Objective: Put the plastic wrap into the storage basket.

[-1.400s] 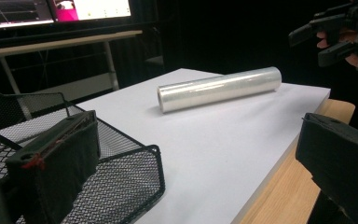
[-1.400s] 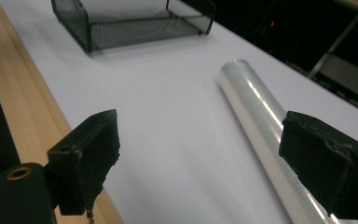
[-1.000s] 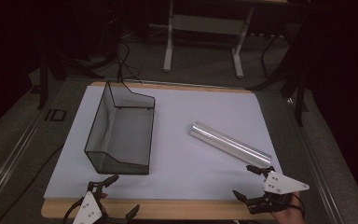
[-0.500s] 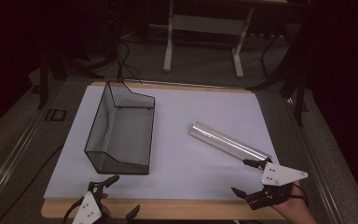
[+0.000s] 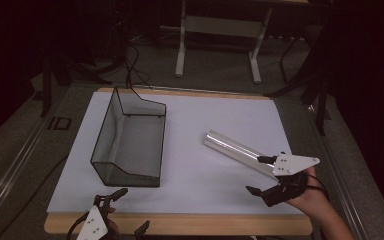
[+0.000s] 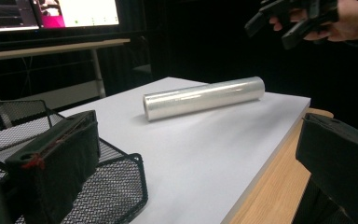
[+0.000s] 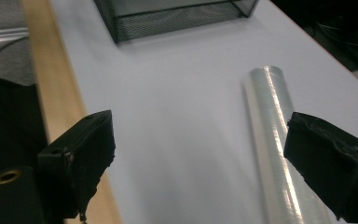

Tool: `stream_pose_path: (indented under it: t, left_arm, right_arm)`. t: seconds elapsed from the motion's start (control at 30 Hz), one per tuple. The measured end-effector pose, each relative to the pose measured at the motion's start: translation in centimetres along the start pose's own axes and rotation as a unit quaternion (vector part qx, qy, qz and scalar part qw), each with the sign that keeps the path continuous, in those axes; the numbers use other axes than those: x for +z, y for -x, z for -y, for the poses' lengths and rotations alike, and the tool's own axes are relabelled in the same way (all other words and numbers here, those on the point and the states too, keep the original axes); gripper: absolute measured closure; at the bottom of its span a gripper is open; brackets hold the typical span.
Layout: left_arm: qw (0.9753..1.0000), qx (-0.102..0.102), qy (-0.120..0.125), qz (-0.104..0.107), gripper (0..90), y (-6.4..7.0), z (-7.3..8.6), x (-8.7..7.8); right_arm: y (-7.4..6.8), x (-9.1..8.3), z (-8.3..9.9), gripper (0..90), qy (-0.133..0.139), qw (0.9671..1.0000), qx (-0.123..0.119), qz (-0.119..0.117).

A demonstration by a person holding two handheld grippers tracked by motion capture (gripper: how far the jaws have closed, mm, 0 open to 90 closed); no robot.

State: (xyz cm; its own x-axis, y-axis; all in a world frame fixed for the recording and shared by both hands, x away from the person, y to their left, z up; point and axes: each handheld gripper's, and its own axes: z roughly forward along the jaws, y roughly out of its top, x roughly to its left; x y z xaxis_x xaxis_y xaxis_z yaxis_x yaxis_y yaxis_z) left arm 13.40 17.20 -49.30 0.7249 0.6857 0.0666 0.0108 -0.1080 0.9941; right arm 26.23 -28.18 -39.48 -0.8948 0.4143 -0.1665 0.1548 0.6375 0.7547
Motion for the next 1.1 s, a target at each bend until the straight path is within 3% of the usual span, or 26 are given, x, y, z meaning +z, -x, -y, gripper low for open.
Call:
stream_pose_path:
  t: [0.1,0.13,0.17,0.2,0.43,0.53,0.83,0.93,1.03,1.07,1.1]
  left_arm:
    - [1.0000,0.000,0.000,0.000,0.3,0.0,0.0,0.0]
    - [1.0000,0.000,0.000,0.001,0.2,-0.1,0.0,0.0]
    - [1.0000,0.000,0.000,0.001,0.2,-0.1,0.0,0.0]
    - [1.0000,0.000,0.000,0.002,0.2,-0.1,0.0,0.0]
    - [1.0000,0.001,-0.003,0.003,0.3,-0.1,0.1,0.1]
    - [1.0000,0.000,-0.003,0.005,0.2,0.0,0.1,0.1]
    - [0.9999,0.002,-0.006,0.008,0.2,0.0,0.2,0.2]
    - [0.9999,0.004,-0.006,0.007,0.3,0.1,0.2,0.2]
    - [0.9999,0.003,-0.006,0.008,0.2,0.1,0.2,0.2]
    - [0.9999,0.004,-0.007,0.008,0.3,0.1,0.2,0.2]
    - [0.9999,0.004,-0.007,0.008,0.3,0.1,0.2,0.2]
  right_arm:
    - [0.9,0.6,-0.1,8.6,-0.011,0.9999,0.001,0.006]
    - [1.4,1.0,-0.1,8.6,-0.020,0.9997,0.008,-0.009]
    - [1.4,1.0,-0.1,8.6,-0.020,0.9997,0.008,-0.009]
    - [2.1,1.6,0.0,8.6,-0.039,0.9991,0.009,-0.018]
    - [3.9,3.3,0.1,8.6,-0.069,0.9973,0.018,-0.015]
    - [5.3,4.3,0.0,9.6,-0.096,0.9950,0.020,-0.017]
    - [7.4,6.0,-0.5,9.6,-0.125,0.9919,0.018,-0.014]
    - [7.9,6.8,-0.6,9.8,-0.143,0.9897,0.004,-0.007]
    - [8.3,7.6,-0.5,9.9,-0.159,0.9872,0.009,-0.009]
    - [8.7,8.4,-0.4,9.9,-0.185,0.9826,0.017,-0.010]
    - [8.7,8.4,-0.4,9.9,-0.185,0.9826,0.017,-0.010]
